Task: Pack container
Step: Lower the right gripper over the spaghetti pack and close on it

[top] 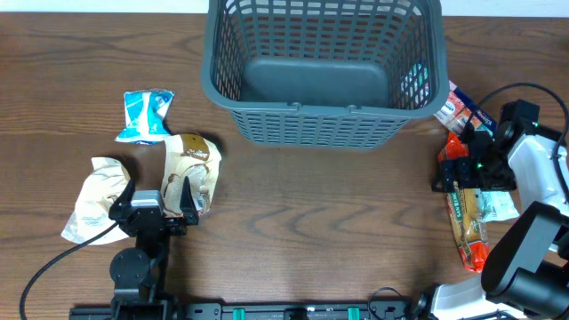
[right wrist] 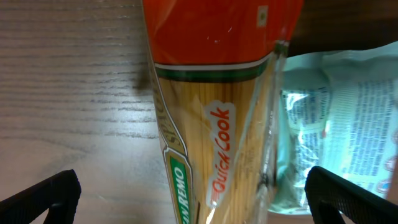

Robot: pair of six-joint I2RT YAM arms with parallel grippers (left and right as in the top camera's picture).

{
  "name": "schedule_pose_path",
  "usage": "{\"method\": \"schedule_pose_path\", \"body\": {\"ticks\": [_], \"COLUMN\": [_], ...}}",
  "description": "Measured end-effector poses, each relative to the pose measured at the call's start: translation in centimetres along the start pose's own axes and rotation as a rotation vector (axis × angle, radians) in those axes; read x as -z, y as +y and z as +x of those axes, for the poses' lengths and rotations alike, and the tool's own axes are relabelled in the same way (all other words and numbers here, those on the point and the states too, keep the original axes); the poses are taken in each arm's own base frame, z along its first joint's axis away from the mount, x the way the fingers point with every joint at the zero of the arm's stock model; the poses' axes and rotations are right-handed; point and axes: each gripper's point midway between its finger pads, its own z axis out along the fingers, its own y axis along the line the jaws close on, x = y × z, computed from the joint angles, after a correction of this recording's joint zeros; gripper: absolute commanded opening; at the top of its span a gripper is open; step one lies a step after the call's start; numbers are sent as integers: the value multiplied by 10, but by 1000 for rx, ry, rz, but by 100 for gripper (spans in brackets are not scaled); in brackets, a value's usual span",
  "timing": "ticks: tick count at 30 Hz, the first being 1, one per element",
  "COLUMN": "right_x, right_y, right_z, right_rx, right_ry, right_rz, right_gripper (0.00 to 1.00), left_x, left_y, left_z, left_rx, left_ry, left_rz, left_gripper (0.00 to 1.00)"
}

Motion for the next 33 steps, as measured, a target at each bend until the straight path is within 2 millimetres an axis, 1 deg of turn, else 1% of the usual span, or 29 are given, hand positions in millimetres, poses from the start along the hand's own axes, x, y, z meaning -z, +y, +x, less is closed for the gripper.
{"method": "schedule_pose_path", "body": {"ticks": [6, 8, 14, 17, 21, 28, 33], "right_x": [-13, -15, -13, -18, -29, -34, -38], "right_y": [6, 9, 10, 10, 12, 10, 11], "right_z": [7, 9, 1, 0, 4, -4, -2], "right_rx": [-13, -13, -13, -12, -13, -12, -5], "right_ry": [-17, -32, -79, -96, -101, -147, -149], "right_rz": [-13, -21, -26, -23, -24, -8, -10], "right_gripper": [99, 99, 99, 99, 99, 99, 99], "left_x": [0, 0, 0, 0, 0, 0, 0], "left_y": [0, 0, 0, 0, 0, 0, 0], "left_z": [0, 0, 0, 0, 0, 0, 0], "left_rx": [0, 0, 0, 0, 0, 0, 0], "left_ry": [1, 0, 0, 0, 0, 0, 0], "left_rz": [0, 0, 0, 0, 0, 0, 0], "left_gripper": [99, 99, 98, 99, 99, 99, 99]}}
